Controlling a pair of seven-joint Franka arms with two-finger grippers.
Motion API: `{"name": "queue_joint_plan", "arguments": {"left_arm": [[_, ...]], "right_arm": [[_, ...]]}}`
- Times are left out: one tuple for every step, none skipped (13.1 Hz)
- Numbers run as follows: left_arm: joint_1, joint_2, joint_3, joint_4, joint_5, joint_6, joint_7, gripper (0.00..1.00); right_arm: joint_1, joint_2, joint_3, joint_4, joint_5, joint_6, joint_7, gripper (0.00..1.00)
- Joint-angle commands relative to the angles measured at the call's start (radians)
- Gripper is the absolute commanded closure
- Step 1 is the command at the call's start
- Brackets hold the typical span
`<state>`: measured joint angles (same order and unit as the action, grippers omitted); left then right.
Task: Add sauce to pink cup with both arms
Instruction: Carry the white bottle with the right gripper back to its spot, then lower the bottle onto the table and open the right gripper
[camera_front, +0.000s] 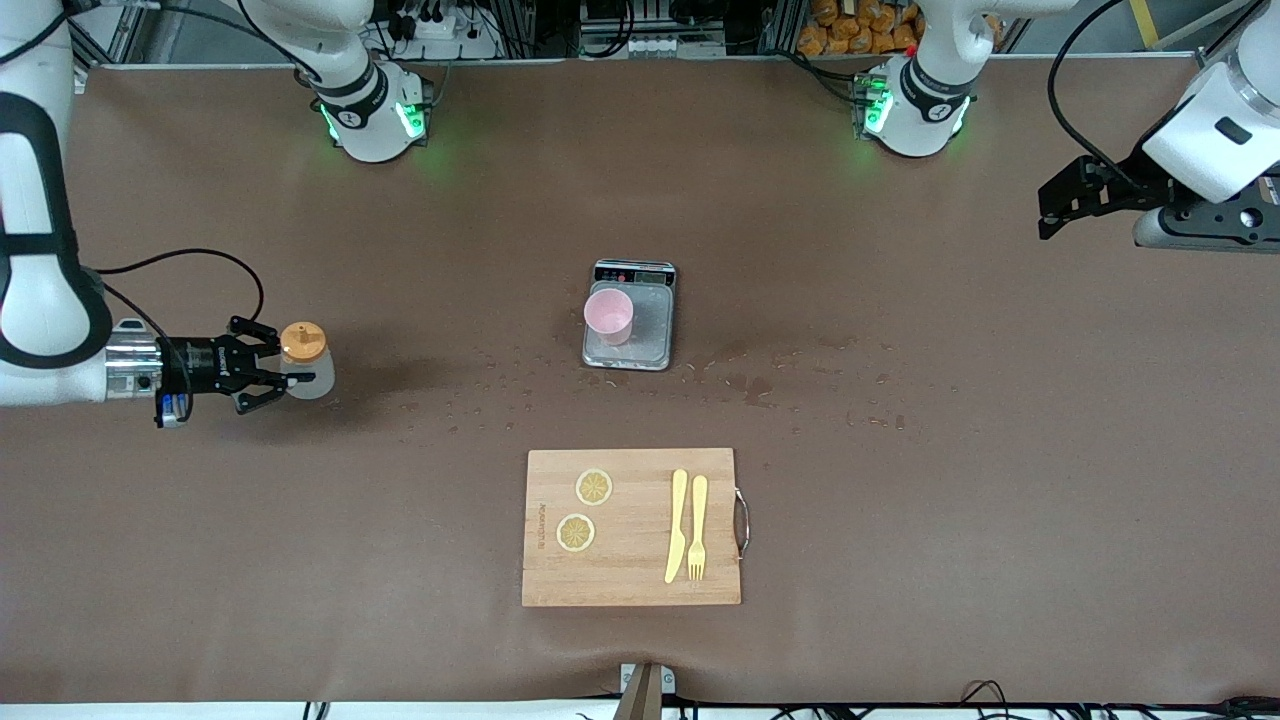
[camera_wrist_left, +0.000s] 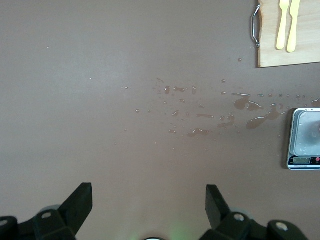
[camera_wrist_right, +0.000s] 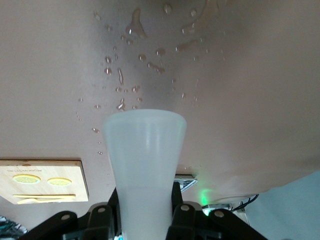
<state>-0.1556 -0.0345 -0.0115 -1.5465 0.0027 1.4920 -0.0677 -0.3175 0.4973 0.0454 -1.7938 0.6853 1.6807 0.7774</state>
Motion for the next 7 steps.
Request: {"name": "queue_joint_plan", "arguments": {"left_arm": [[0.007, -0.001, -0.004, 0.003, -0.023, 0.002, -0.017, 0.0], [0.007, -0.001, -0.004, 0.003, -0.023, 0.002, -0.017, 0.0], [0.007, -0.001, -0.004, 0.003, -0.023, 0.002, -0.017, 0.0], [0.007, -0.001, -0.004, 0.003, -0.023, 0.002, -0.017, 0.0], [0.007, 0.001, -0.004, 0.003, -0.023, 0.002, -0.017, 0.0], [0.007, 0.001, -0.004, 0.003, -0.023, 0.002, -0.017, 0.0], [0.007, 0.001, -0.004, 0.003, -0.023, 0.002, -0.017, 0.0]], "right_arm": [[-0.07, 0.088, 0.019, 0.036, 0.059, -0.013, -0.096, 1.0], [-0.086, 0.104, 0.019, 0.042, 0.062, -0.031, -0.122, 1.0], [-0.11, 0.127, 0.019, 0.053, 0.065, -0.048, -0.153, 1.0], [-0.145, 0.153, 0.019, 0.066, 0.074, -0.065, -0.187, 1.0], [-0.167, 0.17, 0.019, 0.08, 0.076, -0.085, -0.211, 1.0], [-0.173, 0.17, 0.019, 0.08, 0.076, -0.09, -0.214, 1.0], [-0.193, 0.178, 0.021, 0.08, 0.077, -0.091, -0.221, 1.0]]}}
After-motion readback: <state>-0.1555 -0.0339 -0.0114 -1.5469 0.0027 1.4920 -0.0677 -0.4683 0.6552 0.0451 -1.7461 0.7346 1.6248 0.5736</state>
